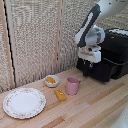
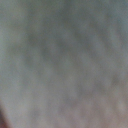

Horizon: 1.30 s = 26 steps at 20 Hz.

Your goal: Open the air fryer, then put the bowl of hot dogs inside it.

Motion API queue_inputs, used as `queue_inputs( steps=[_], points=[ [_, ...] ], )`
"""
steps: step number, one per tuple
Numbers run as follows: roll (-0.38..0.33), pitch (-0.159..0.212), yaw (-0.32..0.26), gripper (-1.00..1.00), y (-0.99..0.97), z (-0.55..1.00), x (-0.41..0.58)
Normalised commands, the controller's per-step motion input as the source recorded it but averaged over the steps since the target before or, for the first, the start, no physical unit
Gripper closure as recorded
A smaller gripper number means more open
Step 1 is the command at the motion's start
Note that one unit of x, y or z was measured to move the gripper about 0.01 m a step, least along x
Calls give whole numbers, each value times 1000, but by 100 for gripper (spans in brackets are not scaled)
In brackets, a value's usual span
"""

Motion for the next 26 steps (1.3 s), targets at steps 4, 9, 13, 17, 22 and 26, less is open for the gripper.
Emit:
queue_inputs(
  steps=[4, 9, 13, 17, 22, 26],
  points=[
    [0, 1, -70, 100, 183, -252, 14],
    [-1, 5, -100, 100, 43, -182, 21],
    [3, 4, -16, -100, 16, -22, -25],
    [0, -17, -5, -100, 147, 267, 0],
    [6, -63, 0, -100, 278, 689, 0],
    [14, -57, 15, -100, 314, 729, 64]
  ],
)
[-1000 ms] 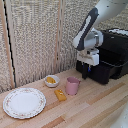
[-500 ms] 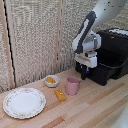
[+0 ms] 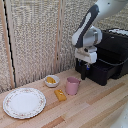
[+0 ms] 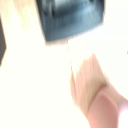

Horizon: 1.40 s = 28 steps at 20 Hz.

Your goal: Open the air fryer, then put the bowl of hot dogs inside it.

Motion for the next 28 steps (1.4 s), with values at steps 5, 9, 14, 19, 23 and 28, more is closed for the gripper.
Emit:
queue_inputs(
  steps=[5, 9, 14, 19, 23, 28],
  points=[
    [111, -4, 166, -100, 283, 353, 224],
    [147, 0, 203, -100, 265, 124, 309],
    [152, -1, 188, -100, 334, 8, 291],
    [192, -28, 153, -100, 423, -61, 237],
    [186, -17, 151, -100, 447, -88, 242],
    [171, 0, 171, -100, 426, -145, 234]
  ],
)
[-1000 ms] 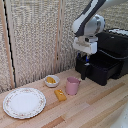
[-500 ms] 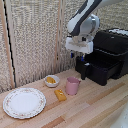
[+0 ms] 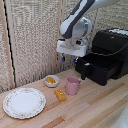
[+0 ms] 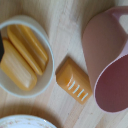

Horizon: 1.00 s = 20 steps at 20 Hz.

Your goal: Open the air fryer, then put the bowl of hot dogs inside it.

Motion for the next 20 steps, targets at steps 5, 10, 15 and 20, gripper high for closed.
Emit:
queue_inputs(
  steps=[5, 10, 15, 20],
  points=[
    [109, 54, 183, -100, 305, -253, 174],
    [24, 90, 171, -100, 99, -277, 103],
    [0, 17, 184, -100, -29, -271, 170],
    [-11, 0, 187, -100, -3, -244, 158]
  ],
)
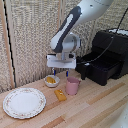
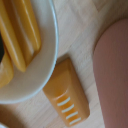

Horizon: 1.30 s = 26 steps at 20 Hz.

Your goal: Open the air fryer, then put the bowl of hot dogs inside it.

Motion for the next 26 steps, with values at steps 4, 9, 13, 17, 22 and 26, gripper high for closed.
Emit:
queue_inputs(
  steps=[4, 9, 13, 17, 22, 26],
  points=[
    [-50, 1, 183, -100, -7, -257, 92],
    [-70, 17, 156, -100, -74, -263, 35],
    [-6, 8, 111, 100, -128, -239, 91],
    [27, 0, 51, 100, -14, -102, 53],
    [12, 5, 70, 100, 0, -22, 0],
    [0, 0, 66, 100, 1, 51, 24]
  ],
)
